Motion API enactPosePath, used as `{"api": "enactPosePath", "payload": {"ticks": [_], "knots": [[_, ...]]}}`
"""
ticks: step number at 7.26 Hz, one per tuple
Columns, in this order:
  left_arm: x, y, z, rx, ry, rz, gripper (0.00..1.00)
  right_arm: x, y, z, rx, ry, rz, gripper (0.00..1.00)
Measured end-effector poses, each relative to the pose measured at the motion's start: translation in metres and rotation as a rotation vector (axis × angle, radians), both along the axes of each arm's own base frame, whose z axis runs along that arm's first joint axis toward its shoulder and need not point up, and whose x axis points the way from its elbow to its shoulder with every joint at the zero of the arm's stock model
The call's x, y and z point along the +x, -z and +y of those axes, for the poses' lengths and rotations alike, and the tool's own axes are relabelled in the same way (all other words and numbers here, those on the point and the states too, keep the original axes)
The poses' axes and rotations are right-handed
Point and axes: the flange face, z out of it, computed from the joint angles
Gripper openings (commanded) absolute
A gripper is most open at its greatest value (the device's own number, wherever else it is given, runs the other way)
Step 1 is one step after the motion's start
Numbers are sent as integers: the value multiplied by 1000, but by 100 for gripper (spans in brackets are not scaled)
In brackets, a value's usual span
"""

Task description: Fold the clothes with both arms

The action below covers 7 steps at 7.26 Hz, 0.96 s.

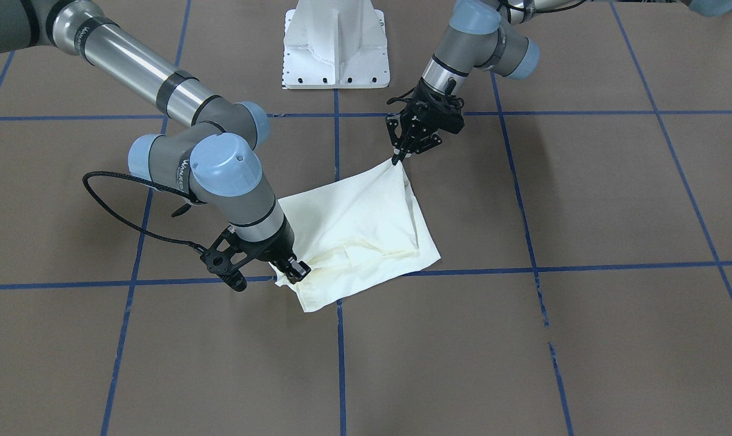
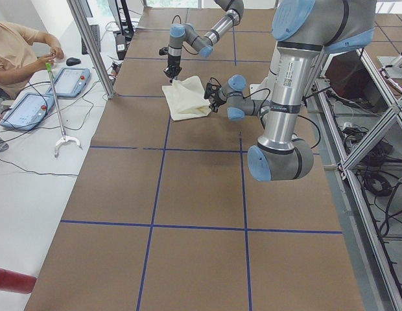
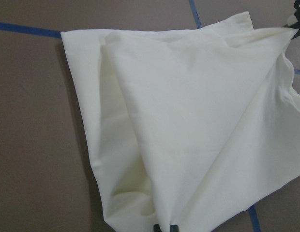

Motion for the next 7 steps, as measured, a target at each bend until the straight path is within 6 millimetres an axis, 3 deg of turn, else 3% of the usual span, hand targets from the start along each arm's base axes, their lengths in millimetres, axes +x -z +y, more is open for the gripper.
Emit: {"api": "enactPosePath", "payload": {"ticks": [1, 3, 5, 7], "knots": [[-3, 7, 2, 3, -4, 15, 55, -3, 5, -3, 5, 0, -5, 10], [-28, 10, -5, 4, 19, 22, 51, -7, 10, -6, 7, 0, -7, 10], [-54, 0, -46, -14, 99, -4, 33, -10, 15, -7, 7, 1, -8, 10], [-38, 1, -89, -74, 131, 1, 31, -11, 16, -8, 7, 1, -8, 10]]}}
